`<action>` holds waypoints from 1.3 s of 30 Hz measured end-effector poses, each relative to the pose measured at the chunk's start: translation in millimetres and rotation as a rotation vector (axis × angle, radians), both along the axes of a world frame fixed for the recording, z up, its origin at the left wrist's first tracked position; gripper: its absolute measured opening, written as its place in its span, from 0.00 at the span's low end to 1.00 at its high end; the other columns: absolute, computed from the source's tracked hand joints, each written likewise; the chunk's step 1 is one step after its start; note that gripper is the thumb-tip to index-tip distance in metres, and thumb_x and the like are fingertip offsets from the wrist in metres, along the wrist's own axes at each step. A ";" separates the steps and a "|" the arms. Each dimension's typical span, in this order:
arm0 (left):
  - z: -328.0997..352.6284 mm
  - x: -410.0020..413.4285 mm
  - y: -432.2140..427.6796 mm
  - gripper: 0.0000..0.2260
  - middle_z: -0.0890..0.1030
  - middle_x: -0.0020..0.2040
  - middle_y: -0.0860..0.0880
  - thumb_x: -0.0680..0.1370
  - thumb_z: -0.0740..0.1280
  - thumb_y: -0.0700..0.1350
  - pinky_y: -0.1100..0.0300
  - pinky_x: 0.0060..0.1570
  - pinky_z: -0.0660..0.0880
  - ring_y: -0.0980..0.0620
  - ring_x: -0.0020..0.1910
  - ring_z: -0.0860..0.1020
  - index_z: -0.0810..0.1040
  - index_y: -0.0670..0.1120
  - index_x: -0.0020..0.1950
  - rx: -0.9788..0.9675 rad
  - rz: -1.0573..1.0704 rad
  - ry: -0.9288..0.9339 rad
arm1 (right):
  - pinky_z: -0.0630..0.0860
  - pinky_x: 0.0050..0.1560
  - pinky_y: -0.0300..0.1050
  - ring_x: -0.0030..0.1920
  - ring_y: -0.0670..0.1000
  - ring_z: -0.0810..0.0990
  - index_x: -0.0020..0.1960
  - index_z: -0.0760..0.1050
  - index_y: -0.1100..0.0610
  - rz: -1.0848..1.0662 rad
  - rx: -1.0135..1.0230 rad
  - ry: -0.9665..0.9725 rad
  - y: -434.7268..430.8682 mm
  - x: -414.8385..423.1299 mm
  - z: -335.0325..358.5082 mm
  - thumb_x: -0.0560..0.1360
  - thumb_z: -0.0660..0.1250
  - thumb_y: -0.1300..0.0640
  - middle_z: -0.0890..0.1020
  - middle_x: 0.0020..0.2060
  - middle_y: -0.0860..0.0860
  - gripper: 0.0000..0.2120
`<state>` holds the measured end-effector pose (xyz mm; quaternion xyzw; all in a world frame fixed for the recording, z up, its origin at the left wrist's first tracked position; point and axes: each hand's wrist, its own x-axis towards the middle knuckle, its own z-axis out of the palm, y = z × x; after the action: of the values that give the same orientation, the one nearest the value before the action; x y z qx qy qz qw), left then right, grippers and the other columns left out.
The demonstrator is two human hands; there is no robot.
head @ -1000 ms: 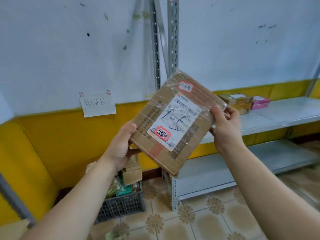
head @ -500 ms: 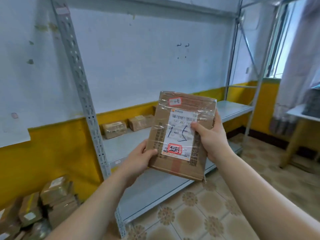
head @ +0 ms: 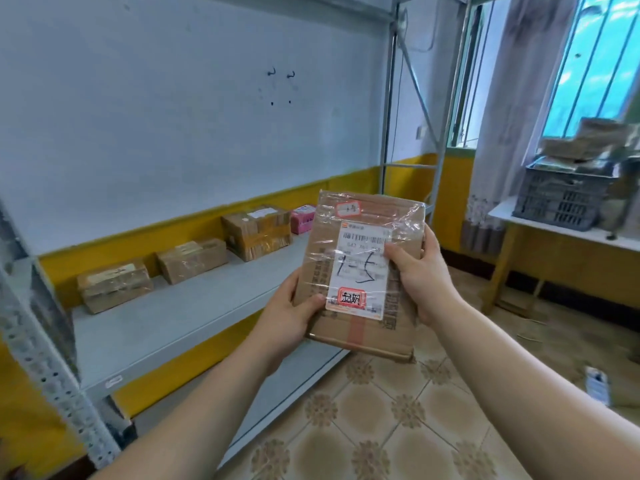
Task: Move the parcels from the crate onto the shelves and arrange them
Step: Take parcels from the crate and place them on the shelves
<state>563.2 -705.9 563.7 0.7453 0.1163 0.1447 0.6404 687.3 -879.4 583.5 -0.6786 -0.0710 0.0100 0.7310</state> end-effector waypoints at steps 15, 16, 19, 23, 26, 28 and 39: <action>-12.5 262.2 58.9 0.19 0.81 0.58 0.54 0.80 0.66 0.47 0.64 0.37 0.75 0.55 0.49 0.81 0.69 0.57 0.69 0.020 -0.267 0.047 | 0.83 0.43 0.52 0.41 0.50 0.87 0.72 0.62 0.44 -0.229 -0.055 0.043 30.8 206.0 -1.7 0.78 0.70 0.55 0.83 0.52 0.49 0.27; -13.8 274.3 55.9 0.17 0.81 0.56 0.56 0.80 0.66 0.47 0.66 0.35 0.74 0.56 0.47 0.81 0.70 0.58 0.67 0.008 -0.284 0.045 | 0.83 0.43 0.52 0.41 0.51 0.87 0.72 0.62 0.44 -0.241 -0.057 0.057 27.7 216.6 -3.7 0.78 0.70 0.55 0.83 0.53 0.50 0.28; -15.1 313.1 43.6 0.16 0.81 0.54 0.58 0.79 0.66 0.47 0.66 0.36 0.74 0.58 0.46 0.81 0.70 0.60 0.64 -0.004 -0.323 0.060 | 0.83 0.40 0.49 0.39 0.49 0.87 0.71 0.62 0.43 -0.279 -0.067 0.087 15.8 253.4 -9.5 0.78 0.70 0.55 0.84 0.52 0.51 0.27; -18.5 377.0 20.4 0.14 0.81 0.53 0.59 0.78 0.66 0.46 0.68 0.34 0.74 0.61 0.43 0.80 0.72 0.61 0.61 0.010 -0.342 0.042 | 0.84 0.45 0.52 0.42 0.51 0.87 0.74 0.60 0.43 -0.307 -0.075 0.099 -8.5 310.7 -17.8 0.76 0.71 0.52 0.83 0.53 0.50 0.31; -20.3 432.7 -2.8 0.16 0.81 0.53 0.56 0.79 0.66 0.45 0.71 0.30 0.73 0.60 0.40 0.78 0.71 0.59 0.64 0.037 -0.340 0.031 | 0.82 0.53 0.58 0.47 0.53 0.86 0.74 0.59 0.42 -0.325 -0.082 0.076 -31.9 363.4 -20.8 0.76 0.71 0.51 0.83 0.54 0.49 0.32; -22.0 471.6 -18.5 0.17 0.81 0.54 0.55 0.79 0.66 0.45 0.71 0.30 0.73 0.61 0.40 0.79 0.71 0.57 0.67 0.037 -0.333 0.023 | 0.81 0.55 0.59 0.49 0.53 0.85 0.73 0.59 0.41 -0.332 -0.105 0.063 -46.1 400.6 -20.4 0.76 0.70 0.51 0.82 0.54 0.49 0.30; -29.0 632.0 -7.4 0.16 0.81 0.58 0.56 0.74 0.70 0.51 0.48 0.55 0.78 0.52 0.53 0.81 0.74 0.63 0.59 0.041 -0.195 0.052 | 0.76 0.40 0.42 0.47 0.46 0.81 0.78 0.47 0.39 -0.198 -0.227 0.027 -32.0 578.8 -22.6 0.77 0.69 0.49 0.80 0.56 0.47 0.39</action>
<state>1195.3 -713.3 534.7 0.7694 0.0568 0.0646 0.6329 1266.1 -911.4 560.9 -0.7605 0.0079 -0.0450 0.6477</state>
